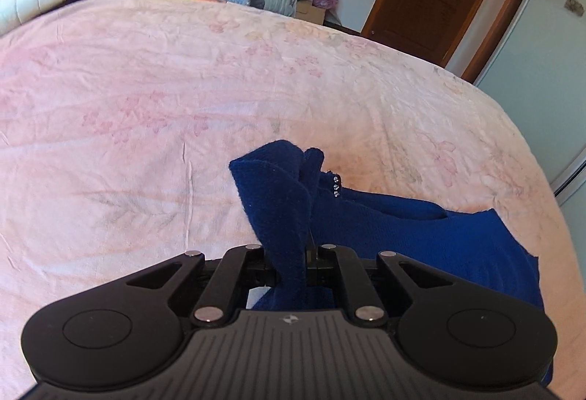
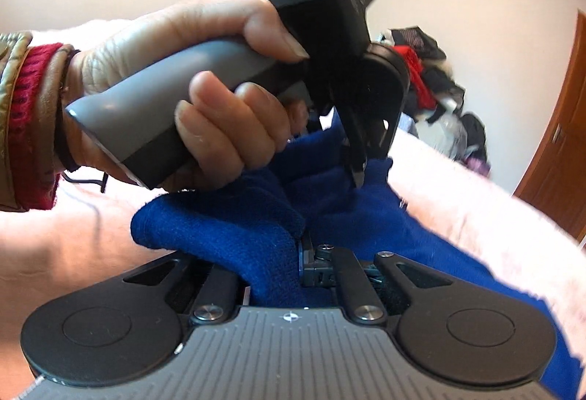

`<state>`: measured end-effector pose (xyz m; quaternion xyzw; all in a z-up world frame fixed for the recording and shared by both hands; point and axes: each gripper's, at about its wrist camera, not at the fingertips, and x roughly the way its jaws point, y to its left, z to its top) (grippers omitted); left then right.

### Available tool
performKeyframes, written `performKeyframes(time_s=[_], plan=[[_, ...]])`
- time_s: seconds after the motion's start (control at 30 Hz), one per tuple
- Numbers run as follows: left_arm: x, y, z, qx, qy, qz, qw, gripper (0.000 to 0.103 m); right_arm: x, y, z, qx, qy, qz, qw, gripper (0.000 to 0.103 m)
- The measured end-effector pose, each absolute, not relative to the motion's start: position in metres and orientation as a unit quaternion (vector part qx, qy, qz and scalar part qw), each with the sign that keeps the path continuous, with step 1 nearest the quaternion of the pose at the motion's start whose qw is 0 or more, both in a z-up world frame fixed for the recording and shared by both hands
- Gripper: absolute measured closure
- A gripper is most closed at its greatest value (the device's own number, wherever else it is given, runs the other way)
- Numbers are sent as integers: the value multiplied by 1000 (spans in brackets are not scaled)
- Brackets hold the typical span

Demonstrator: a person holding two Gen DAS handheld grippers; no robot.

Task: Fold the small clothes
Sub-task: 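Lift the gripped sweater end with both grippers to fold it over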

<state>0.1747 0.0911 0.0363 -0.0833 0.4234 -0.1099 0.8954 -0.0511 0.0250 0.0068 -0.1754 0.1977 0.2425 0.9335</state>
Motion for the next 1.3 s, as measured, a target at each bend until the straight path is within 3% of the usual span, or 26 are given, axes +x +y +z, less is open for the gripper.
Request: performKeyframes(time_s=[0.4, 1.3], plan=[[157, 21, 75, -16, 391, -103, 914, 94, -41, -51, 18, 13, 206, 250, 946, 94], [147, -132, 72, 51, 387, -174, 904, 94, -75, -166, -11, 87, 172, 144, 971, 95]])
